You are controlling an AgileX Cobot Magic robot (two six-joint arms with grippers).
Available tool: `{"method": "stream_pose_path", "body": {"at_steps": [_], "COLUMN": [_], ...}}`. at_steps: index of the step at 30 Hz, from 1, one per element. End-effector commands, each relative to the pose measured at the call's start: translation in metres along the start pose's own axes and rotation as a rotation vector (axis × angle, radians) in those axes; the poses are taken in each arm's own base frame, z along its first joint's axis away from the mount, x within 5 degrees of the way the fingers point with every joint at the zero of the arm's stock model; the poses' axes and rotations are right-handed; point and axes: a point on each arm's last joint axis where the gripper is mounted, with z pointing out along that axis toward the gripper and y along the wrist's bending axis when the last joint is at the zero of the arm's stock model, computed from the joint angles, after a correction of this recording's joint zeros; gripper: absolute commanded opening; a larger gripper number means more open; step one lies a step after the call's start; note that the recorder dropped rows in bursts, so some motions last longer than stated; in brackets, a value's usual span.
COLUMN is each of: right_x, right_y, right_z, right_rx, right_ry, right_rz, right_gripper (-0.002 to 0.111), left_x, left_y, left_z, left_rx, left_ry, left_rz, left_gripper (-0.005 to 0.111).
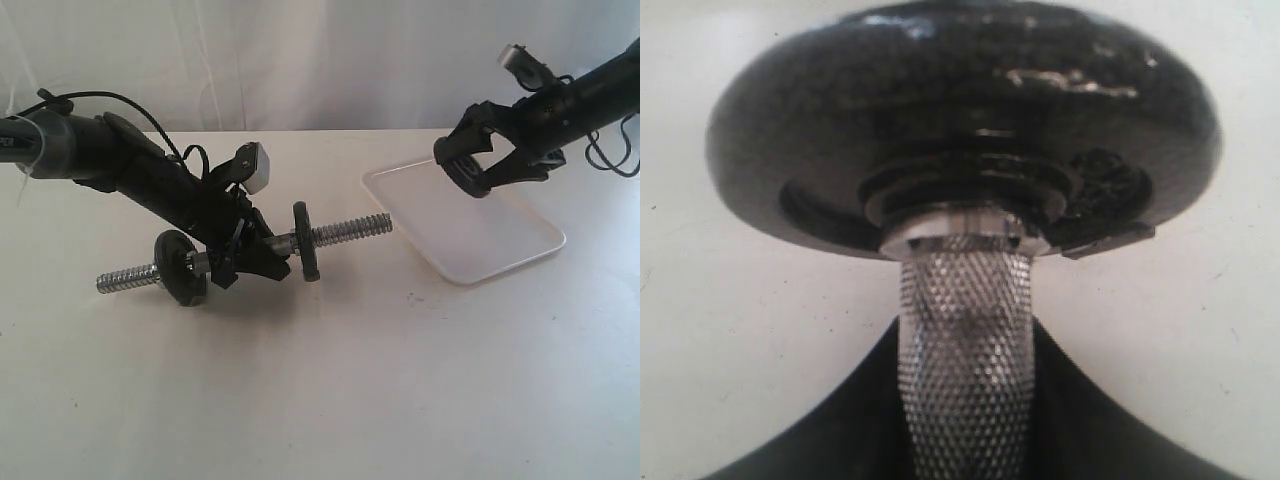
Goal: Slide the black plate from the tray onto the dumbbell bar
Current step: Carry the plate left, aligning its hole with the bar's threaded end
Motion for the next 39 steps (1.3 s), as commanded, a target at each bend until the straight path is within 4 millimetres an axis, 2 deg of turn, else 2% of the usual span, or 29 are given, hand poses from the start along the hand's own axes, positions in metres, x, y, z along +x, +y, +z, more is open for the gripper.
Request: {"method": "stream_pose_path", "body": {"at_steps": [1,5,19,21,26,39], "right_x": [-0.006,-0.007,0.012,0.016,0.024,0.037], "right_y": [0.009,0.008,-0.004,-0.005,-0.008,-0.007], "right_z": [-0.017,-0.019,-0.007,-0.005,0.001,0.009], "right_rx": [-0.103,-0.142,-0.189,-0.192,-0.199,-0.275], "right_ry": [-0.073,-0.114,-0.096,-0.086,-0.066,-0.092], "right_rz": [-0.015,-0.019,0.073,0.086,0.114,0.201], "right_gripper": [0.036,0.036,0.035,0.028,0.0,0.0], "left_x": [-0.051,-0.051,-0.051,-0.052,-0.053,-0.055], "left_y": [-0.002,-0.002,0.0,0.001,0.001,0.002], "left_z": [-0.026,-0.026,-0.026,-0.026,-0.027,-0.027], "left_rx": [-0.044,-0.044,-0.07,-0.074,-0.08,-0.087], "left_ry": [-0.289,-0.289,-0.3,-0.307,-0.316,-0.337], "left_rz": [-0.071,-0.071,-0.084,-0.081,-0.076,-0.086], "left_gripper": [0.0,0.0,0.0,0.0,0.0,0.0]}}
